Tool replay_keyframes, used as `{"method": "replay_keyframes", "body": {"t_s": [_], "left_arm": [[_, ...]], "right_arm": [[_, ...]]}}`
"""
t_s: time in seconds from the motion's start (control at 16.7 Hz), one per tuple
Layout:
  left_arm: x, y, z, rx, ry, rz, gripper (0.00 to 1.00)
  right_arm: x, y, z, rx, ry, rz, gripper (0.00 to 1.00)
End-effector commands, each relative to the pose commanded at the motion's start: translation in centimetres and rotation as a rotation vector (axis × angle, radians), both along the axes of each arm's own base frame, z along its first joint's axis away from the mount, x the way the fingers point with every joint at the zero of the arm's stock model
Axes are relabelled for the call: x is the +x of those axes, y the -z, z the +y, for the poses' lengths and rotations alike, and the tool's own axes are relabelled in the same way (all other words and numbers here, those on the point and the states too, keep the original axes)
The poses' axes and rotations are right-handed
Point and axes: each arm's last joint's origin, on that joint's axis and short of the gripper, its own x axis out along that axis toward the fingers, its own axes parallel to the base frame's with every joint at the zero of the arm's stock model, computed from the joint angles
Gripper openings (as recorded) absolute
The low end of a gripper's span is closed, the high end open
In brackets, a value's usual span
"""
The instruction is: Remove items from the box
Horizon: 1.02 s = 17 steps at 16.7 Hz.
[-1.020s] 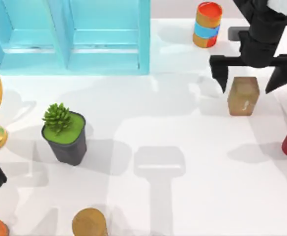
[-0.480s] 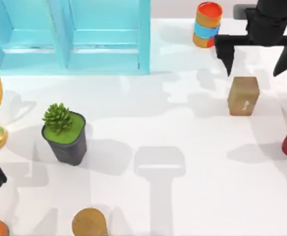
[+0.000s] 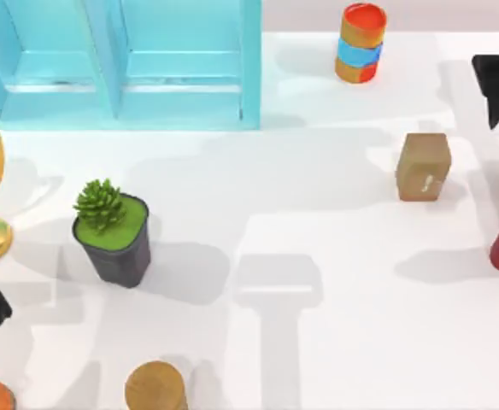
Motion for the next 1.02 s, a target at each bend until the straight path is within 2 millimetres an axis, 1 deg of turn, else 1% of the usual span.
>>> {"method": "replay_keyframes", "body": {"t_s": [0.12, 0.24, 0.3, 0.36, 0.42, 0.54, 0.84, 0.9, 1.02], "left_arm": [[0.0, 0.0, 0.0, 0.000, 0.000, 0.000, 1.00], [0.0, 0.0, 0.0, 0.000, 0.000, 0.000, 1.00], [0.0, 0.0, 0.0, 0.000, 0.000, 0.000, 1.00], [0.0, 0.0, 0.0, 0.000, 0.000, 0.000, 1.00], [0.0, 0.0, 0.0, 0.000, 0.000, 0.000, 1.00], [0.0, 0.0, 0.0, 0.000, 0.000, 0.000, 1.00], [0.0, 0.0, 0.0, 0.000, 0.000, 0.000, 1.00], [0.0, 0.0, 0.0, 0.000, 0.000, 0.000, 1.00], [0.0, 0.0, 0.0, 0.000, 0.000, 0.000, 1.00]], "right_arm": [[-1.7, -0.9, -5.9, 0.001, 0.003, -0.005, 1.00], [-4.2, -1.7, -11.2, 0.001, 0.005, -0.009, 1.00], [-5.5, -2.0, -13.2, 0.001, 0.006, -0.010, 1.00], [-6.7, -2.2, -14.8, 0.002, 0.006, -0.010, 1.00], [-7.8, -2.4, -15.9, 0.003, 0.007, -0.009, 1.00], [-9.0, -2.6, -17.0, 0.003, 0.007, -0.010, 1.00], [-9.0, -2.5, -17.0, 0.003, 0.005, -0.008, 1.00], [-8.9, -2.2, -17.0, 0.003, 0.006, -0.009, 1.00], [-8.8, -0.9, -17.1, 0.003, 0.007, -0.011, 1.00]]}}
